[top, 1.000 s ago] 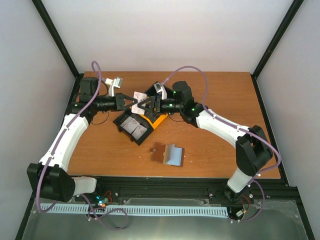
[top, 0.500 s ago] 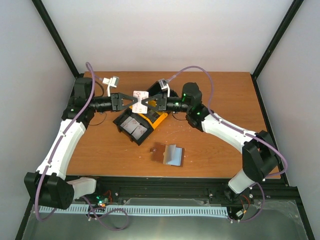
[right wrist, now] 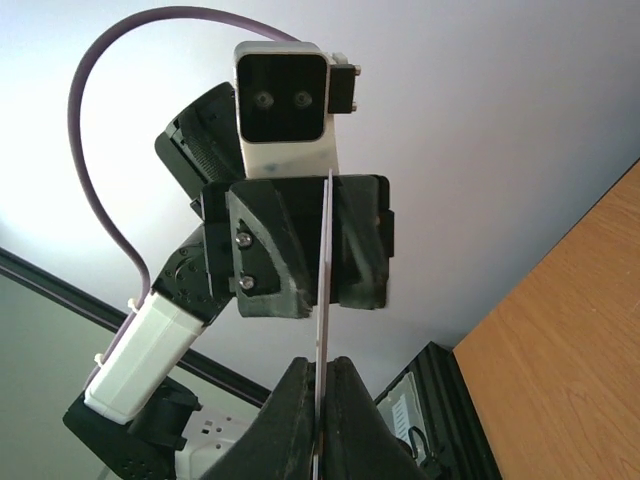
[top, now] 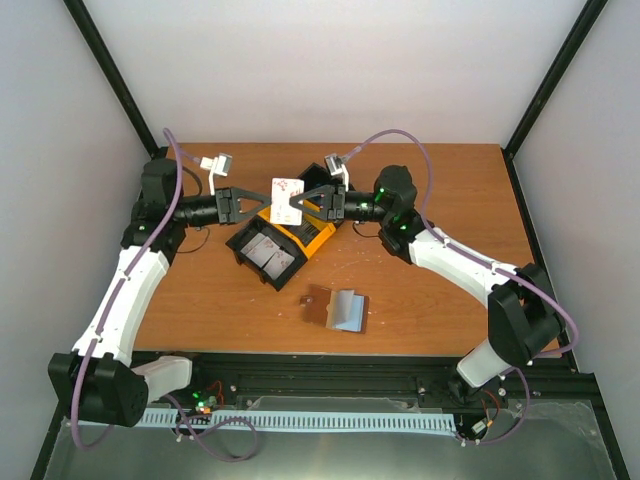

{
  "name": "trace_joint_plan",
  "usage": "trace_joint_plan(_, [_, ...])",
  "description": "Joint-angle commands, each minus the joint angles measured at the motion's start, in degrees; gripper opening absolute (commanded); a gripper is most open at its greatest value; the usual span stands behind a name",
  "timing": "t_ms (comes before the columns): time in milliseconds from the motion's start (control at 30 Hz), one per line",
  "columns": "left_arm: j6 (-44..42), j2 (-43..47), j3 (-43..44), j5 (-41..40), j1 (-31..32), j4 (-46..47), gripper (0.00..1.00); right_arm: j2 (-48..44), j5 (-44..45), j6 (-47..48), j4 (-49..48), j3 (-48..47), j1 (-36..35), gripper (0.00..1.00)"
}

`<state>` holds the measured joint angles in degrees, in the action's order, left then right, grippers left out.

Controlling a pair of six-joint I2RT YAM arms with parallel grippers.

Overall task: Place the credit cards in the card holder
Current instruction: Pick up the credit card from the storage box.

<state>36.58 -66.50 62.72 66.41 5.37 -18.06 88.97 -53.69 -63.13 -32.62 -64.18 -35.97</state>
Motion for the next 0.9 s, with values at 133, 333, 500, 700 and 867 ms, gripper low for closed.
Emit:
trace_joint_plan(133, [4.91,0.83,-1.28,5.96,-0.97,7.94,0.29,-0.88,-3.40,-2.21,-5.52,0.27,1.35,0.03])
trace_joint_plan(333, [5.24,-0.38,-1.47,6.82,-0.97,8.02,0.33,0.06,-5.39,-3.74,-8.23,0.02,1.34,0.03])
trace_joint_plan(500, [4.93,-0.90,-1.75,7.75,-0.97,8.40,0.30,0.13,-6.13,-2.65,-6.74,-0.39,1.30,0.03])
trace_joint_plan(700, [3.25,-0.99,-1.93,7.99,-0.97,7.00,0.34,0.65,-5.97,-1.76,-4.85,-0.59,1.19,0.03])
trace_joint_plan(867, [2.84,-0.30,-1.93,7.06,-0.97,7.54,0.36,0.68,-5.13,1.06,-0.69,-1.33,1.14,0.03])
